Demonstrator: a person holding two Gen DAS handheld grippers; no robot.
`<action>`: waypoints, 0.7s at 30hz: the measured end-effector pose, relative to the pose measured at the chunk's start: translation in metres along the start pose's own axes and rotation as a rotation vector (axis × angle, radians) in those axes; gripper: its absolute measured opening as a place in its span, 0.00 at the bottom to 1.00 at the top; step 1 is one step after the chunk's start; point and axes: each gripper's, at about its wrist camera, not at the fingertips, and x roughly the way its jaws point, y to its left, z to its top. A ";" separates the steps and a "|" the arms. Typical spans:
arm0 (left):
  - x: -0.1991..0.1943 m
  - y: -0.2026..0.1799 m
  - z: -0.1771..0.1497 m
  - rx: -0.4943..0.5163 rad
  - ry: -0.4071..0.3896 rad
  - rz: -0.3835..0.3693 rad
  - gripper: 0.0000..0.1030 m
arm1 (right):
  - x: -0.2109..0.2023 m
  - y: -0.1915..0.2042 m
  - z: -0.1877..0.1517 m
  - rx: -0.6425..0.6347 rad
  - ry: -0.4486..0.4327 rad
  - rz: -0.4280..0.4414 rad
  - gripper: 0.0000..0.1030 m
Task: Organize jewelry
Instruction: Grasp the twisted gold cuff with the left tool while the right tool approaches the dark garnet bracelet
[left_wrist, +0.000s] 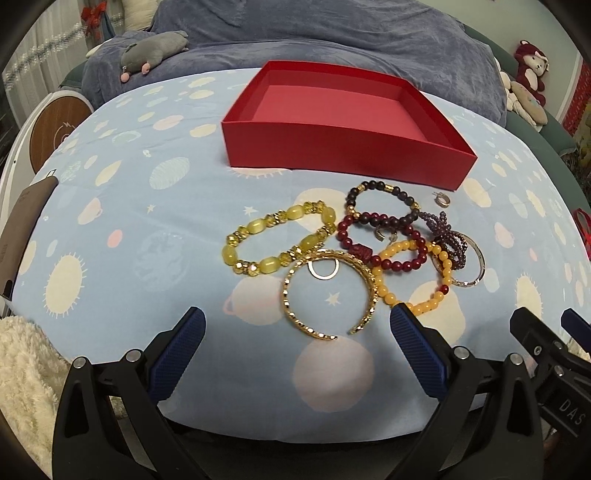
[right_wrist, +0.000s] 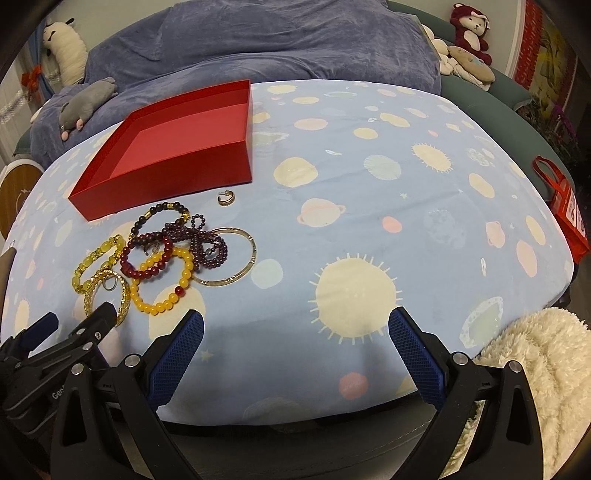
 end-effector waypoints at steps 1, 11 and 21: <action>0.004 -0.004 0.000 0.011 0.010 0.003 0.93 | 0.001 -0.002 0.001 0.004 0.002 -0.004 0.94; 0.021 -0.008 0.009 0.012 0.040 0.031 0.80 | 0.009 -0.003 0.004 0.000 0.014 -0.007 0.94; 0.012 -0.006 0.009 0.008 0.006 -0.016 0.54 | 0.012 0.002 0.003 -0.019 0.026 0.013 0.94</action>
